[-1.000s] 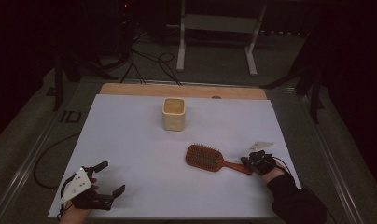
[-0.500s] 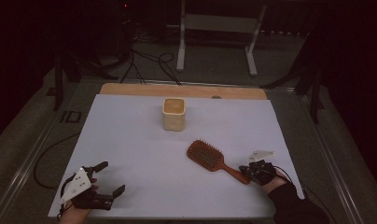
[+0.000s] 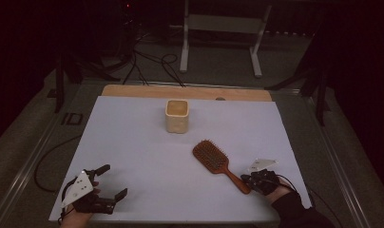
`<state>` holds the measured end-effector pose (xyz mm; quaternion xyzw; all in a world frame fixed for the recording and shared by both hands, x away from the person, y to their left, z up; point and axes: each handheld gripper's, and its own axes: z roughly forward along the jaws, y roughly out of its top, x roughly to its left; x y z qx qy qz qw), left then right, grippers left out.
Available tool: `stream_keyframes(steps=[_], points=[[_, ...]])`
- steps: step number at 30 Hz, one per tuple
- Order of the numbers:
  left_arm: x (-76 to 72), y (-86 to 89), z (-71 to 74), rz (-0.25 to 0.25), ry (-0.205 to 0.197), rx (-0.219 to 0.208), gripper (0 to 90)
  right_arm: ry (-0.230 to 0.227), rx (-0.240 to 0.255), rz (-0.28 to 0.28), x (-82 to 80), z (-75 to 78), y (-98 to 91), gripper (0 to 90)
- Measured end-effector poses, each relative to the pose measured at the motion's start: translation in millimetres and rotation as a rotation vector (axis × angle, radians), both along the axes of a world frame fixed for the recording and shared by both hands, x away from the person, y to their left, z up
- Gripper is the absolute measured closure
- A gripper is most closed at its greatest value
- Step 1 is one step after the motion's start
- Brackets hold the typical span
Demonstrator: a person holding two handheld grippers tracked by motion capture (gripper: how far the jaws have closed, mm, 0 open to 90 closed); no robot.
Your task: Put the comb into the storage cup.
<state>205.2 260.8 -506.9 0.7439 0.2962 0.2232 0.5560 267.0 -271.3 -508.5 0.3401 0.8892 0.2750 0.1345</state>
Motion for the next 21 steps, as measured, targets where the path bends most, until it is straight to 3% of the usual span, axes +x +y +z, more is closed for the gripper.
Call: stream_keyframes(steps=[6,11,21], points=[[-0.1,-0.3,-0.2,0.0,0.001,0.001,0.0,0.006,-0.004,0.03,-3.7,1.1,2.3,90.0],[-0.2,-0.3,0.0,-0.001,0.0,0.002,0.0,-0.01,-0.006,-0.008,-2.3,5.3,-1.7,90.0],[-0.2,-0.6,-0.2,-0.003,0.002,0.005,0.0,-0.077,-0.001,-0.03,-6.6,39.2,-9.8,90.0]])
